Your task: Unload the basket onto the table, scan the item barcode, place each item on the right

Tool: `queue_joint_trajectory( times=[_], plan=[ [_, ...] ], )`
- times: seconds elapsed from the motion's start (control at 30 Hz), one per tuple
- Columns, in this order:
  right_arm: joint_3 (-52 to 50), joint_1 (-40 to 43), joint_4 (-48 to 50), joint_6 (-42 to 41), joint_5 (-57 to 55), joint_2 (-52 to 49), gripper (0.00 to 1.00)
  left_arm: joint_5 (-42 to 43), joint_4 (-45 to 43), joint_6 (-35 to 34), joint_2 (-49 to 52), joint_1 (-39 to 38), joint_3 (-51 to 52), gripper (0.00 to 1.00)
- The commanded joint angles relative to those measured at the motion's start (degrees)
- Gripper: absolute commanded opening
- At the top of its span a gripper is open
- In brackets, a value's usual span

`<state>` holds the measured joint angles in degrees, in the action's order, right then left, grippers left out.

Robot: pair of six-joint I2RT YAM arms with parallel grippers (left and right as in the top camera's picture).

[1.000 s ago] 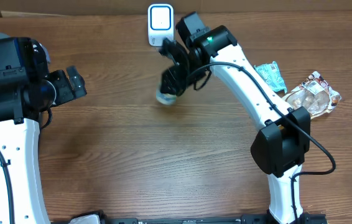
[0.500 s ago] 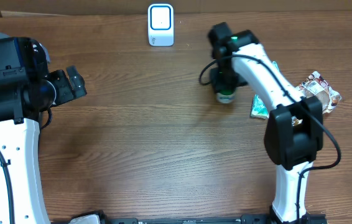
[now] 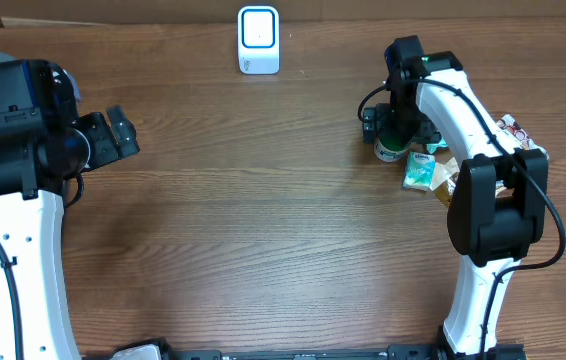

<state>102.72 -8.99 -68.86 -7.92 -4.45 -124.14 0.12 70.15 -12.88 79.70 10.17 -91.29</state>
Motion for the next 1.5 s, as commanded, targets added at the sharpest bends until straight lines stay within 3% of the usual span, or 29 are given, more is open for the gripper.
queue_joint_trajectory(
  times=[0.0,0.27,0.53,0.73,1.07,1.27,1.47],
  plan=[
    [5.2,0.1,-1.8,-0.6,0.7,4.9,1.0,-0.7,-0.1,1.3,-1.0,0.3,-0.3,1.0],
    [18.0,0.0,-12.4,-1.1,7.7,21.0,1.0,-0.7,-0.1,1.3,-1.0,0.3,-0.3,1.0],
    [19.9,0.0,-15.5,-1.1,16.8,37.5,1.0,-0.7,-0.1,1.3,-1.0,0.3,-0.3,1.0],
    [19.9,0.0,-19.7,-0.7,16.1,44.8,1.0,-0.7,-0.1,1.3,-1.0,0.3,-0.3,0.99],
    [19.8,0.1,-22.1,-0.9,5.3,51.1,1.0,-0.7,-0.1,1.3,-1.0,0.3,-0.3,0.99],
    [9.0,2.8,-11.6,-0.1,4.5,58.7,1.0,-0.7,-0.1,1.3,-1.0,0.3,-0.3,1.0],
    [-17.4,5.1,10.7,0.5,5.6,72.8,1.0,-0.7,-0.1,1.3,-1.0,0.3,-0.3,1.0]
  ],
)
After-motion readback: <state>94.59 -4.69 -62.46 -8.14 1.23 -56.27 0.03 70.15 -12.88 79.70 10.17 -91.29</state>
